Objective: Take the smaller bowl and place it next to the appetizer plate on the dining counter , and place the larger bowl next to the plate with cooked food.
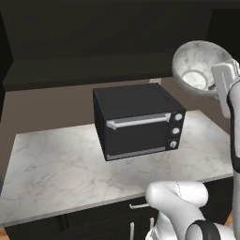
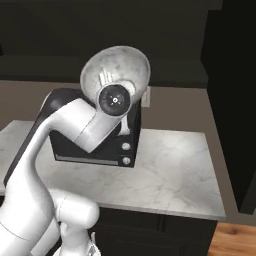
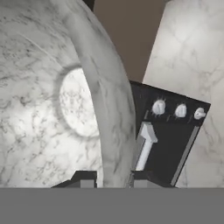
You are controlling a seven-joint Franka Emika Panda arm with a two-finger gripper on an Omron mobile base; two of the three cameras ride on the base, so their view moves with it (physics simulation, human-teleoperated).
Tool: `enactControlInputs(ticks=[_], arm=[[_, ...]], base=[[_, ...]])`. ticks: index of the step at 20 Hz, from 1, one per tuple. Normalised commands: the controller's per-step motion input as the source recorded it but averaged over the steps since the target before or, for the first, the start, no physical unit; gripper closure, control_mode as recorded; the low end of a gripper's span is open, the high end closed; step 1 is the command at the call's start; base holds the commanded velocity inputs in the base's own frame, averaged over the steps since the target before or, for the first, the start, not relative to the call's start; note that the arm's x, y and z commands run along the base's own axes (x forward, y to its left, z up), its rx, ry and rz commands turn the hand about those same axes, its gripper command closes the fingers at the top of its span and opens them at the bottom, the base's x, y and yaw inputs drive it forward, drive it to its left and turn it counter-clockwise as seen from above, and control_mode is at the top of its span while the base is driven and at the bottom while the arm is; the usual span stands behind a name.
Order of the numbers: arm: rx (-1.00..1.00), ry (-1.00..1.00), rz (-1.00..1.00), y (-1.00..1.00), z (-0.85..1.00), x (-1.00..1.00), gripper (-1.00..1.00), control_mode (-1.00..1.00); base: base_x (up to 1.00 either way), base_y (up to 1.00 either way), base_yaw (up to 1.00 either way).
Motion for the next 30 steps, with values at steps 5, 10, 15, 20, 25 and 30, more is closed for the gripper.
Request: enactControlInputs(ticks=[5,10,15,20,25,30], arm=[[-0.07,0.84,0.17,0.28,-0.21,-0.40,1.00,-1.00],[-0.08,0.76,0.13,0.36,-0.35,-0.03,1.00,-1.00],[-0.06,0.28,0.01,0.15,-0.34,-0.61,1.00,1.00],[0.00,0.00,0.00,0.00,0.00,0.00,1.00,1.00],[0.00,0.00,0.00,0.00,0.00,0.00,1.00,1.00],[0.00,0.00,0.00,0.00,0.00,0.00,1.00,1.00]], base=[[0.00,0.00,0.00],[0.00,0.00,0.00],[-0.20,0.02,0.00],[-1.00,0.30,0.00],[-1.00,0.27,0.00],[-1.00,0.09,-0.01]])
